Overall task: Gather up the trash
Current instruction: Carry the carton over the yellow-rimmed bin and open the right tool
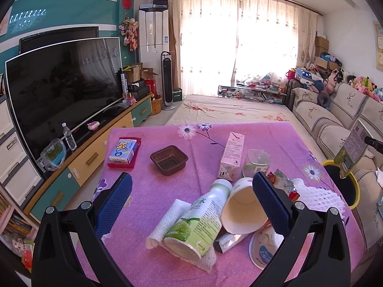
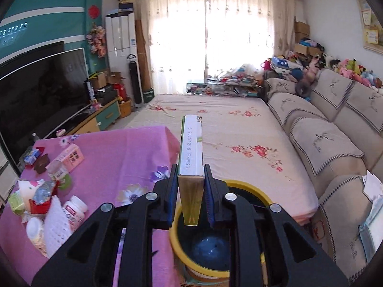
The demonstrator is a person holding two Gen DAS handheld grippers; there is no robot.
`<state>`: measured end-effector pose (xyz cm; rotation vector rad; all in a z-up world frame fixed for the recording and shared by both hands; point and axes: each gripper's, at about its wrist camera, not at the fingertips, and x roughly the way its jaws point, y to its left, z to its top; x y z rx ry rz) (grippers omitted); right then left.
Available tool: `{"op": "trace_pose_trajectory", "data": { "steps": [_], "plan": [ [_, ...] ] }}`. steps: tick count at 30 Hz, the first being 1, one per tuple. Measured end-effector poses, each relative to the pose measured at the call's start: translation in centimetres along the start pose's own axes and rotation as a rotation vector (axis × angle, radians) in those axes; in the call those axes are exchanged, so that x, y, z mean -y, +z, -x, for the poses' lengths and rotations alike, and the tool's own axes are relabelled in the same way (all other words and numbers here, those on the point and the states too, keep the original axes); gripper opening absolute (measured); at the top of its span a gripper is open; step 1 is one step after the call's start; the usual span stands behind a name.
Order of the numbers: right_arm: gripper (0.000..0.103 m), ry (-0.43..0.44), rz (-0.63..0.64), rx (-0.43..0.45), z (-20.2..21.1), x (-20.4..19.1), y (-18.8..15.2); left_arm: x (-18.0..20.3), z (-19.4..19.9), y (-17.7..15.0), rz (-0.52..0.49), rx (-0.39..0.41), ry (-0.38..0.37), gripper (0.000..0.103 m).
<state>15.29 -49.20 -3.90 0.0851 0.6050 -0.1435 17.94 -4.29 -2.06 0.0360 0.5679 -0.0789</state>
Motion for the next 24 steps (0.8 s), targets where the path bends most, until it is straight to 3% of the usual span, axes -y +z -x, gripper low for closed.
{"op": "trace_pose_trajectory", "data": {
  "steps": [4,10,11,12,20,24],
  "plan": [
    [0.02,-0.049,-0.03,-0.075,-3.2,2.0,-2.2,1.9,0.1,-0.5,-0.032,-0.023,-0.014,0.099],
    [0.021,-0.084,-0.084,-0.119,-6.4,3.6,-3.7,3.7,0.4,-0.6,-0.065,-0.034,-0.031,0.099],
    [0.023,-0.087,-0.091,-0.125,-6.7,3.8,-3.8,3.8,0.5,-0.5,-0.068,-0.034,-0.032,0.099],
    [0.034,-0.084,-0.102,-0.125,-6.8,4.1,-3.8,4.0,0.5,-0.5,-0.069,-0.034,-0.035,0.099],
    [0.04,-0.107,-0.109,-0.047,-4.0,4.5,-3.2,4.9,0.7,-0.6,-0.085,-0.04,-0.058,0.099],
    [0.049,-0.101,-0.1,-0.008,-2.0,4.1,-3.3,5.6,0.3,-1.0,-0.103,-0.061,-0.082,0.099]
  ]
}}
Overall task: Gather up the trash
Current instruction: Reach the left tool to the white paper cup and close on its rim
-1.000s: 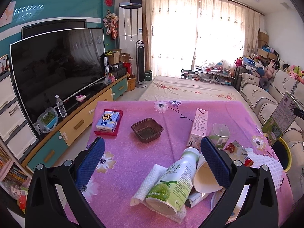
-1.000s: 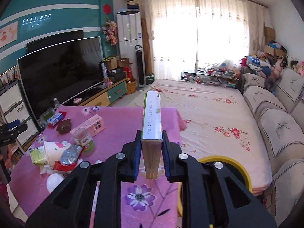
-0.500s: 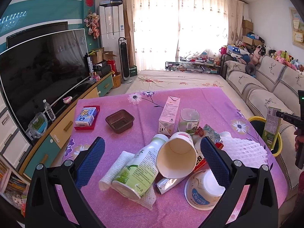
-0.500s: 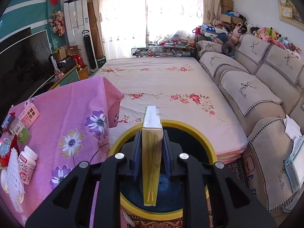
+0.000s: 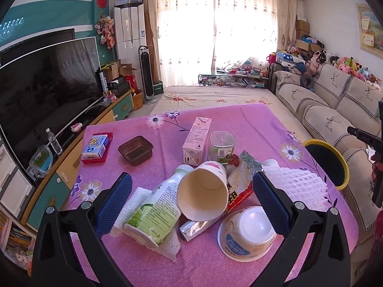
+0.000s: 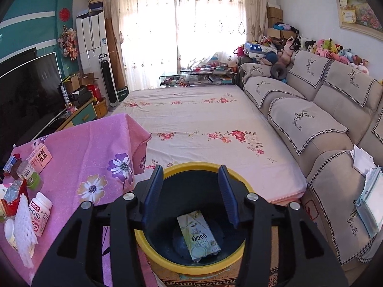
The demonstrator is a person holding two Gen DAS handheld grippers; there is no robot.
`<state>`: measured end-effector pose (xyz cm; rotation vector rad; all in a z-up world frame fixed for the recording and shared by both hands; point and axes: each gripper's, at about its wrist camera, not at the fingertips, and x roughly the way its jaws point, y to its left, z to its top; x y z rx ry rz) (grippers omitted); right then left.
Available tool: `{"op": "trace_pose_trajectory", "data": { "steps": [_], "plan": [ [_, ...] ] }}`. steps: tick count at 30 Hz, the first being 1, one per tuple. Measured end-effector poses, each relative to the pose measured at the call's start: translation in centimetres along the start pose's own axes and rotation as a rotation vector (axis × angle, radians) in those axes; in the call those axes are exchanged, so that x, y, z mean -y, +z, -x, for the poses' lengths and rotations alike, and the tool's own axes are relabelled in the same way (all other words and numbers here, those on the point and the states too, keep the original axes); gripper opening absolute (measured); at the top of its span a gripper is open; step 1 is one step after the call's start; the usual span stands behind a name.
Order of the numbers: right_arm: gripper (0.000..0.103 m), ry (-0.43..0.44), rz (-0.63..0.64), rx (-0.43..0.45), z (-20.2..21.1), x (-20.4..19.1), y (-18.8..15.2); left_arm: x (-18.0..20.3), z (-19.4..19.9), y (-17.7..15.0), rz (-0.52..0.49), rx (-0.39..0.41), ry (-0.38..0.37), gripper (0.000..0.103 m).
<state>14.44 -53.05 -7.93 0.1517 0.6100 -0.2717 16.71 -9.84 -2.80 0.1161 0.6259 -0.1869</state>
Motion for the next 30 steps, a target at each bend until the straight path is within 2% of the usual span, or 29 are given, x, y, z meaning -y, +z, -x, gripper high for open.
{"op": "trace_pose_trajectory", "data": {
  "steps": [4,6,8,10,14,16,17,20,22,24,27,30],
  "plan": [
    [0.05,-0.001,0.013,0.011,1.0,-0.3,-0.3,1.2,-0.5,-0.4,-0.019,-0.014,-0.041,0.099],
    [0.05,0.003,0.018,0.014,1.4,-0.5,-0.6,1.6,-0.6,-0.7,-0.019,-0.019,-0.075,0.096],
    [0.051,0.009,0.021,0.017,1.5,-0.6,-0.8,2.4,-0.9,-0.7,-0.041,-0.033,-0.095,0.088],
    [0.051,0.011,0.024,0.019,1.6,-0.7,-1.0,3.1,-1.4,-0.7,-0.064,-0.053,-0.112,0.072],
    [0.051,0.029,0.032,0.018,1.7,-1.1,-1.4,3.7,-3.3,-0.5,-0.06,-0.118,-0.132,0.059],
    [0.051,0.034,0.041,0.02,1.8,-1.3,-1.5,3.6,-4.3,-0.5,-0.045,-0.143,-0.142,0.047],
    [0.051,0.032,0.047,0.021,1.9,-1.5,-1.6,3.4,-4.8,-0.5,-0.033,-0.154,-0.146,0.045],
    [0.051,0.029,0.059,0.023,2.0,-1.7,-1.7,3.1,-5.8,-0.5,-0.019,-0.169,-0.14,0.033],
    [0.051,0.034,0.06,0.022,2.0,-1.7,-1.7,2.9,-6.2,-0.5,-0.022,-0.168,-0.126,0.019],
    [0.051,0.039,0.061,0.024,2.1,-1.9,-1.7,2.9,-6.5,-0.5,-0.029,-0.171,-0.115,0.01],
    [0.051,0.045,0.063,0.027,2.2,-2.1,-1.7,2.8,-6.6,-0.6,-0.039,-0.166,-0.111,0.006],
    [0.051,0.049,0.066,0.029,2.4,-2.2,-1.7,2.8,-5.8,-0.5,-0.051,-0.123,-0.079,0.004]
  ]
}}
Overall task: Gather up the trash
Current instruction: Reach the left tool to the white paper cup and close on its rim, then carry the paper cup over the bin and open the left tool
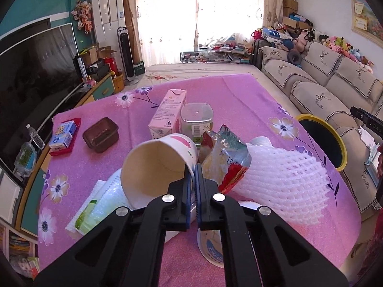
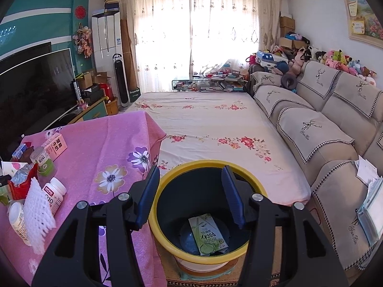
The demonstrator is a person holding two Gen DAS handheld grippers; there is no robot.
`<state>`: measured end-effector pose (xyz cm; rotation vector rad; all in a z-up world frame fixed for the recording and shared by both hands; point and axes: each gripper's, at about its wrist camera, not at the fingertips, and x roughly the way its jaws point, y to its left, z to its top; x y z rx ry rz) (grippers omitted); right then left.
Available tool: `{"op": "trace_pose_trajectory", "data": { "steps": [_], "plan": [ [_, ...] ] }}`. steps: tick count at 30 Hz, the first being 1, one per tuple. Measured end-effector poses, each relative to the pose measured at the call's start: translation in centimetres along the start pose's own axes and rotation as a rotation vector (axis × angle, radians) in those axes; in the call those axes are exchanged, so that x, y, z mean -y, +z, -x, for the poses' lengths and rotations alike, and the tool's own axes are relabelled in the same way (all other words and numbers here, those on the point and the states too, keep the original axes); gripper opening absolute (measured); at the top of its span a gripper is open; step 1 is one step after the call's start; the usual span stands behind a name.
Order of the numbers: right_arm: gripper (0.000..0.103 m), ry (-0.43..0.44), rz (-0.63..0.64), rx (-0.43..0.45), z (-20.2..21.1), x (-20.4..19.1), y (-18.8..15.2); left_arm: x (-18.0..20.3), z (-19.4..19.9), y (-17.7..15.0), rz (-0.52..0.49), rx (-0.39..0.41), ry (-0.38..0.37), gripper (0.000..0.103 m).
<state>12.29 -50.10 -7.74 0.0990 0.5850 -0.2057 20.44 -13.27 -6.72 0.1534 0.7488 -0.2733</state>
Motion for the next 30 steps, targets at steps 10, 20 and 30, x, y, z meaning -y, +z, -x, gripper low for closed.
{"op": "trace_pose_trajectory", "data": {
  "steps": [10,20,30],
  "plan": [
    [0.051,-0.018,0.022,0.044,1.9,-0.1,0.3,2.2,6.5,1.4,-0.063,0.149,0.023,0.004],
    [0.052,-0.087,-0.008,0.067,4.2,3.8,-0.7,15.7,6.2,4.2,-0.237,0.154,-0.266,0.004],
    [0.055,-0.176,-0.083,0.075,6.5,9.7,-2.8,28.6,-1.3,7.0,-0.336,0.043,-0.396,0.004]
  ]
}}
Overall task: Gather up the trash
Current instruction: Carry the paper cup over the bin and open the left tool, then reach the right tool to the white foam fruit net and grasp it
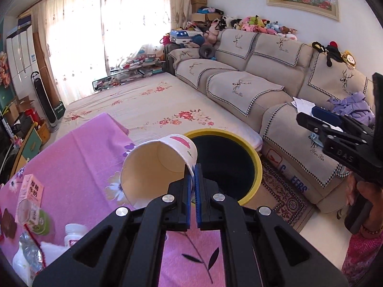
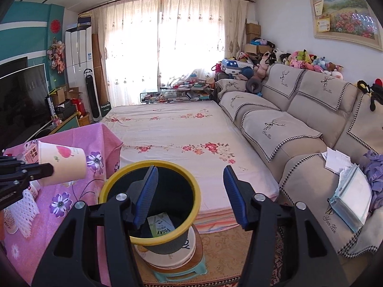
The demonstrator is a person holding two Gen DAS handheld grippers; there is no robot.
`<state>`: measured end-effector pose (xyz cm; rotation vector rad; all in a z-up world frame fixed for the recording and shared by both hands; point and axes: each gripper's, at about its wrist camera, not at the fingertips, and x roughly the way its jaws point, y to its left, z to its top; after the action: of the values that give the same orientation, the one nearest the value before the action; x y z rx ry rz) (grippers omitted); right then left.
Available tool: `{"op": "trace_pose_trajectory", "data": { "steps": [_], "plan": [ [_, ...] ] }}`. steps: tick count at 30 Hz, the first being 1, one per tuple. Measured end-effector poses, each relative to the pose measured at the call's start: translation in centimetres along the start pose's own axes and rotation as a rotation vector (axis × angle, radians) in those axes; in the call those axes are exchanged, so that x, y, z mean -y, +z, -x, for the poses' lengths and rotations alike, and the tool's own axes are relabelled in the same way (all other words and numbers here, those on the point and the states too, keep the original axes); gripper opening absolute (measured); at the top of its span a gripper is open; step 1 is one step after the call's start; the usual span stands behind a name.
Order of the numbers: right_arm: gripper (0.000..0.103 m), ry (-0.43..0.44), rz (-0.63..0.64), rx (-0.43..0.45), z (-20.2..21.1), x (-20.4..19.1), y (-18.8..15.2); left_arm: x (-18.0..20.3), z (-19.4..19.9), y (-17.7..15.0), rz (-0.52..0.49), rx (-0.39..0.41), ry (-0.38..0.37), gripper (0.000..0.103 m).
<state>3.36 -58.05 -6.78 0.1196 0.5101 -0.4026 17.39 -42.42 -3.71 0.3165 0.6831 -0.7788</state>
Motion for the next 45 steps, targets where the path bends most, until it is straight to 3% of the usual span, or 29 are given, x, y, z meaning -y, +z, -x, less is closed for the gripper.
{"op": "trace_pose_trajectory", "data": {
  "steps": [6,8,10,12,15,18,21,28,38,45],
  "plan": [
    [0.059,-0.027,-0.033,-0.004,0.3,2.4,-0.6,1.6,-7.0,2.3,-0.003,-0.07,-0.03,0.005],
    [0.062,-0.034,-0.038,-0.003,0.3,2.8,-0.8,1.8,-8.6,2.9,-0.002,-0.07,-0.008,0.018],
    [0.063,-0.037,-0.039,-0.004,0.4,2.9,-0.9,1.6,-9.1,3.5,0.017,-0.063,0.009,0.053],
    [0.063,-0.04,-0.039,-0.003,0.4,3.0,-1.0,1.0,-8.3,3.6,0.04,-0.041,0.012,0.059],
    [0.064,-0.032,-0.034,-0.01,0.4,2.6,-1.2,0.0,-5.3,3.6,0.058,0.004,0.023,0.061],
    [0.064,-0.001,-0.013,-0.025,0.2,1.2,-1.5,-1.8,0.7,2.2,0.069,0.082,0.055,0.079],
    [0.065,0.049,0.022,-0.043,-0.2,-1.0,-1.9,-4.2,6.6,0.1,0.096,0.134,0.101,0.085],
    [0.069,0.229,0.134,-0.078,-0.6,-8.6,-2.4,-12.1,16.0,-7.1,0.272,0.152,0.243,0.098],
    [0.074,0.675,0.352,-0.169,0.8,-20.9,-3.7,-21.4,25.5,-19.3,0.495,0.144,0.519,0.098],
    [0.087,0.742,0.5,-0.216,0.7,-26.2,-6.1,-23.5,28.7,-23.2,0.571,0.157,0.595,0.098]
  ]
}}
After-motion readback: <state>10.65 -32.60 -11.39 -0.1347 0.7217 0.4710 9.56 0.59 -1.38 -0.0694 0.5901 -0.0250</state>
